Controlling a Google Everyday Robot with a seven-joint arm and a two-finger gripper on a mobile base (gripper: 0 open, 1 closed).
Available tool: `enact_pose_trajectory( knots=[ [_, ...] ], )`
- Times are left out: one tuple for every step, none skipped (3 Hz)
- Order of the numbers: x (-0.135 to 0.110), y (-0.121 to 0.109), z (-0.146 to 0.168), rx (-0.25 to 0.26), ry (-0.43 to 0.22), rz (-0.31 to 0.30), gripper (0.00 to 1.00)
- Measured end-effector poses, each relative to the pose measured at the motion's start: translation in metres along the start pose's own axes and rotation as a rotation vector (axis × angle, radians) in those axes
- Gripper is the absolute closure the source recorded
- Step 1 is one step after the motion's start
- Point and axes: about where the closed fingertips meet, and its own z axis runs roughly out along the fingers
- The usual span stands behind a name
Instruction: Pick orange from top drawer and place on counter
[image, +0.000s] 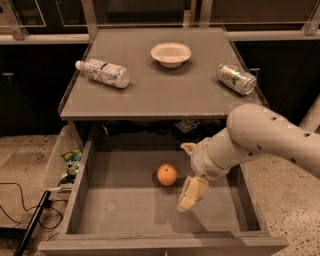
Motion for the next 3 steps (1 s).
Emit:
enact_pose_trajectory(
  knots=[
    [0.000,-0.021,0.034,0.037,-0.103,-0.014,0.00],
    [0.001,-0.032,0.070,0.047,-0.203,0.001,0.00],
    [0.002,-0.039,0.099,0.035,-0.271,0.019,0.00]
  ],
)
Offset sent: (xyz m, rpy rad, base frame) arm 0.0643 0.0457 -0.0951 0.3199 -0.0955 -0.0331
